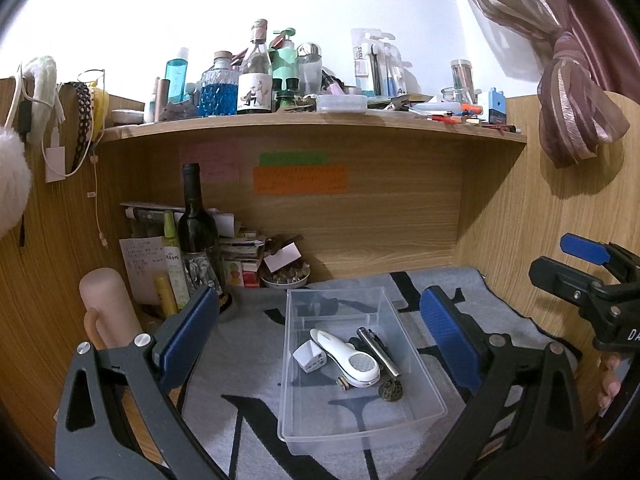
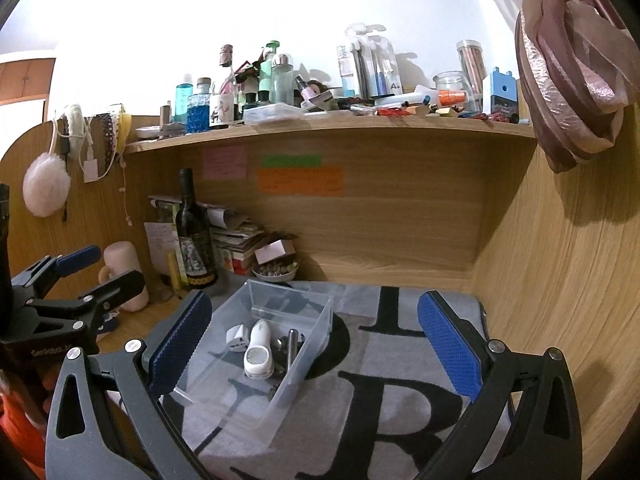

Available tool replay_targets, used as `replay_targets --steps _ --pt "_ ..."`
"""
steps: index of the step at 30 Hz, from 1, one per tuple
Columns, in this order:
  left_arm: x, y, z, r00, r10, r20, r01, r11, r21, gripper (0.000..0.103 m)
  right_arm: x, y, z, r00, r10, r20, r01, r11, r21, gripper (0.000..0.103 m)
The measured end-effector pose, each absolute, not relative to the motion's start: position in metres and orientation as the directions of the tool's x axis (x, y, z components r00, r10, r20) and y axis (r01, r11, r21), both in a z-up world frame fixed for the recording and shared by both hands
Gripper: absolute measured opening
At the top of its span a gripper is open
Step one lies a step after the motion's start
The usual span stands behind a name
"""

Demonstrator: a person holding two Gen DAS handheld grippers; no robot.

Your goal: Organize rigid objects

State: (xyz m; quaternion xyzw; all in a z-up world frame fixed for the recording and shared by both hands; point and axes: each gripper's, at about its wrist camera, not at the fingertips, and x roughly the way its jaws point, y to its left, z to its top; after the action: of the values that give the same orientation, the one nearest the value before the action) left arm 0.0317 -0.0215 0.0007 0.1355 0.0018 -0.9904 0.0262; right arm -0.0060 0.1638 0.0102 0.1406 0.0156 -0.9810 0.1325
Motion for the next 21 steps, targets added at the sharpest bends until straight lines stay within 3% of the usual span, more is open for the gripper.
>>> replay_targets --steps 21 --pt "0.0237 -0.0284 -0.0027 -0.954 -0.061 -0.293 0.072 -0.997 -0.025 0.102 -0.0119 0.1641 0.0078 -0.919 -0.261 -0.297 0.268 -0.963 0.017 0.103"
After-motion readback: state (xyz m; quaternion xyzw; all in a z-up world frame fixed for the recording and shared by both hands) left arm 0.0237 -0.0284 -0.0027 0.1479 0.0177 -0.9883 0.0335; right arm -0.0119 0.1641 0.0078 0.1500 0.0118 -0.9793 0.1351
